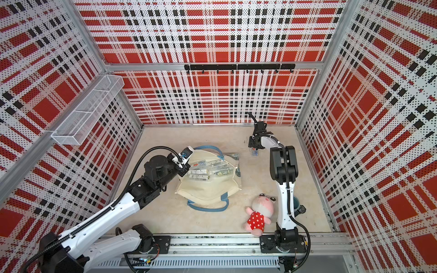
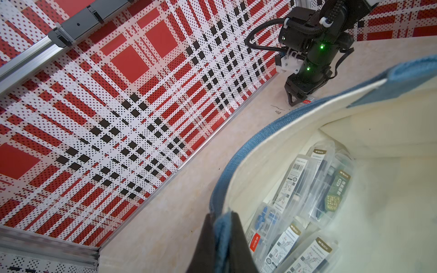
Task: Take out the compass set from the canvas bag
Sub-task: Place the compass set at the center of the board.
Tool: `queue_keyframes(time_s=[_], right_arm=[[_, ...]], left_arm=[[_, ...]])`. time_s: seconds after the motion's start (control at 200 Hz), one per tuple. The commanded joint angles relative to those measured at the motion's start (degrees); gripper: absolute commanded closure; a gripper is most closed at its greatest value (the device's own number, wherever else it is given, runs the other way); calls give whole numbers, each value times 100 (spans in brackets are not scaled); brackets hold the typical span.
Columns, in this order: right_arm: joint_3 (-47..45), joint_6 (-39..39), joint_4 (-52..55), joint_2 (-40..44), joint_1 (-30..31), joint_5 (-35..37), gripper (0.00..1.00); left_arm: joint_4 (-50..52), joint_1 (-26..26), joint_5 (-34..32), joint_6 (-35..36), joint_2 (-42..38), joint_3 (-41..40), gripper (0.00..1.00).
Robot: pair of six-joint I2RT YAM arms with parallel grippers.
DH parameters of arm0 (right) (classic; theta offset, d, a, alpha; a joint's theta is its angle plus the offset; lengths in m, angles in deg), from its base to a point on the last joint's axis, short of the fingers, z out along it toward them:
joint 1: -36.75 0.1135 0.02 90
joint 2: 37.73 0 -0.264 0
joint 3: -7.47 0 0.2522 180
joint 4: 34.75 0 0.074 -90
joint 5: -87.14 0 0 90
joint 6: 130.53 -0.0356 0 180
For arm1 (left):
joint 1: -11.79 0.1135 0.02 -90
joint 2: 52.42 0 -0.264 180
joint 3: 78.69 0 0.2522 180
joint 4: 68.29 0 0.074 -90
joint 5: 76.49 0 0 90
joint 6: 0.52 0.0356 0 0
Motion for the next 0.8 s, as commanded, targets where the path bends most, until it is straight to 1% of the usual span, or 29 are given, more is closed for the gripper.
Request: queue_keyframes(time_s=[0.0, 0.2, 0.396, 0.596, 0.711, 0.792], right_arm=[[69, -32, 117, -9, -26, 25, 42], [168, -16, 241, 242, -26, -65, 39], [-29, 188, 348, 990, -26, -212, 37], [-718, 548, 585, 2387, 124, -469, 40], [-1453, 672, 769, 3573, 468, -306, 43], [-1715, 773, 1136, 4361, 807, -241, 45]], left_arm=[[-628, -26, 52, 3, -89, 64, 100], [-620, -22, 54, 2, -122, 41, 100], [-638, -23, 75, 4, -173, 15, 100], [-637, -24, 127, 4, -189, 24, 100], [-628, -22, 158, -4, -212, 42, 100], [-628, -32, 186, -13, -225, 45, 100]])
